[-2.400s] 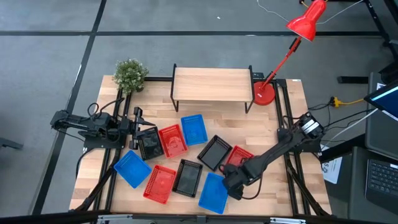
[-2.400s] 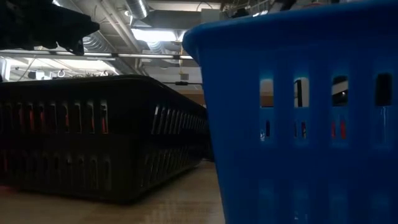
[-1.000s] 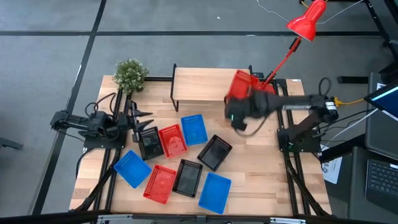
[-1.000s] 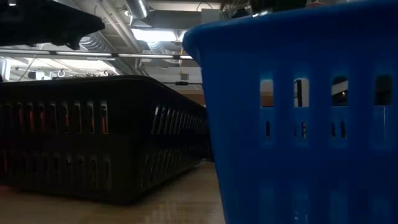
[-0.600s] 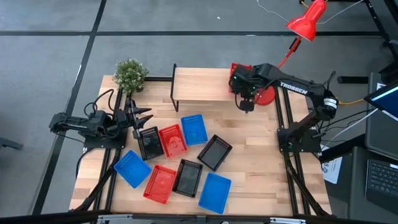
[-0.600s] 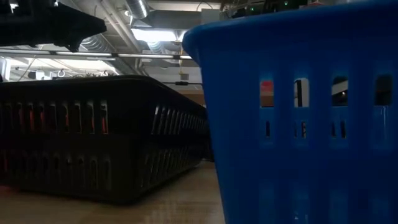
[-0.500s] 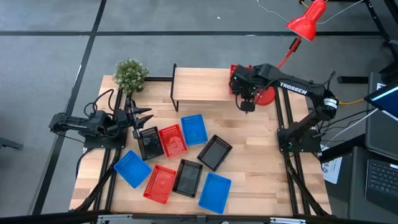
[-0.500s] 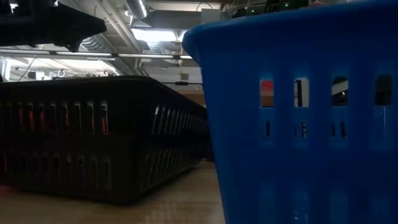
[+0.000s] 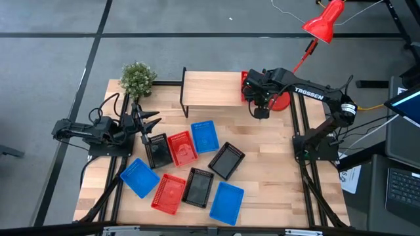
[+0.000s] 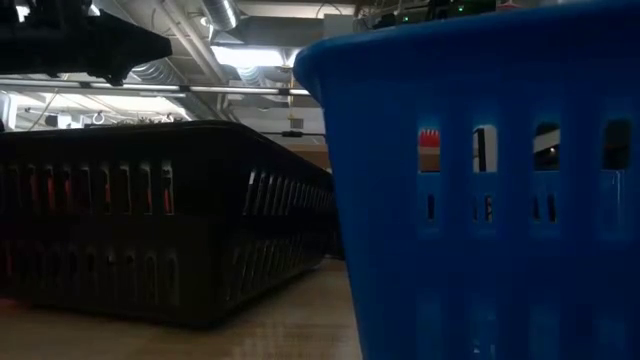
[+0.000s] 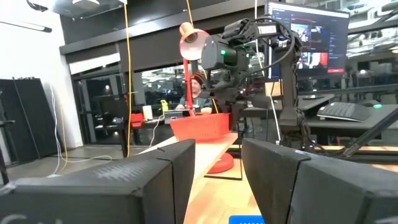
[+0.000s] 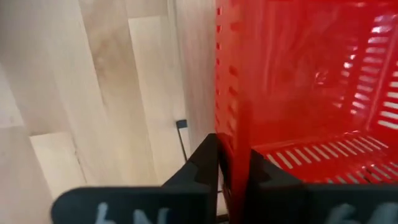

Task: Stack baskets on shelf by color
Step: Put the right red basket on the shelf, then put the top blue basket on the shelf

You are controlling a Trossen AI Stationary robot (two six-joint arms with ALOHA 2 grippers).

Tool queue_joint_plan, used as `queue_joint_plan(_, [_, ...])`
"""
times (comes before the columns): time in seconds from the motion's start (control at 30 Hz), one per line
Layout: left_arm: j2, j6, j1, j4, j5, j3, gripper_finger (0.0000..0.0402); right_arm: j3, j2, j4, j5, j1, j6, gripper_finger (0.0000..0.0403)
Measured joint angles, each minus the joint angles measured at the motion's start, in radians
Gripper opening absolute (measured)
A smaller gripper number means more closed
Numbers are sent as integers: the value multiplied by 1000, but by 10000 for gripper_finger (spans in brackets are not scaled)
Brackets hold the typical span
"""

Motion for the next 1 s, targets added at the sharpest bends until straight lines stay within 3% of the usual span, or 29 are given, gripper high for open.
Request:
queue_joint_plan(0.7, [0,1,0,0,-2,0,128,4,-15,-14,9,26,5,163])
queue_joint_plan(1.0, [0,1,0,0,-1,0,128,158,-23,-58,40,85,29,195])
